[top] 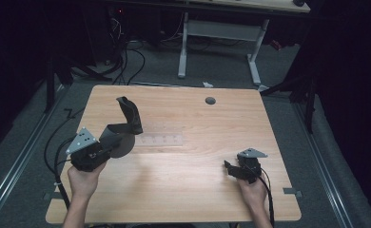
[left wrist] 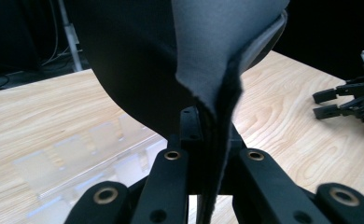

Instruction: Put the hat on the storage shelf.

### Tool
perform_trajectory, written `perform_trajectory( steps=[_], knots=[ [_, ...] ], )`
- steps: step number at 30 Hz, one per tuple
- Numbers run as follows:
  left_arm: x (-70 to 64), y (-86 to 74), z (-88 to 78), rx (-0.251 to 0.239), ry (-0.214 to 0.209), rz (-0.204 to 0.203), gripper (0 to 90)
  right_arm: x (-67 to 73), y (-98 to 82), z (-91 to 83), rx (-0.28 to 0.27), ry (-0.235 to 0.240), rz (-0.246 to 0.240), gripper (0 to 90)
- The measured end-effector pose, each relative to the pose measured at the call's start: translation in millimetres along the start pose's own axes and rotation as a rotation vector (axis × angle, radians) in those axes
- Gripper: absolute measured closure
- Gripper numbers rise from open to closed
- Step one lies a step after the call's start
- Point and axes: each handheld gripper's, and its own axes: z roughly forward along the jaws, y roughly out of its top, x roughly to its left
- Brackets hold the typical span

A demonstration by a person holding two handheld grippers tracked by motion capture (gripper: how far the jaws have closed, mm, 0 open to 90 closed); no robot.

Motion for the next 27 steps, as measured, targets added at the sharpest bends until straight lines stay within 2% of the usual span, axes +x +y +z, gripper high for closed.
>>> perform_trajectory(
  steps=[12, 19, 27],
  knots=[
    [15.0, 9.5, -1.5, -0.022, 0.041, -0.012, 85.9, 0.0, 0.0, 0.0, 0.0, 0.0, 0.0, 36.7],
    [28.1, 14.9, 0.9, -0.045, 0.082, -0.009, 86.0, 0.0, 0.0, 0.0, 0.0, 0.0, 0.0, 36.7],
    [42.9, 18.2, 3.7, -0.059, 0.133, 0.017, 86.0, -0.1, 0.0, 0.0, 0.0, 0.0, -0.001, 36.7]
  ],
)
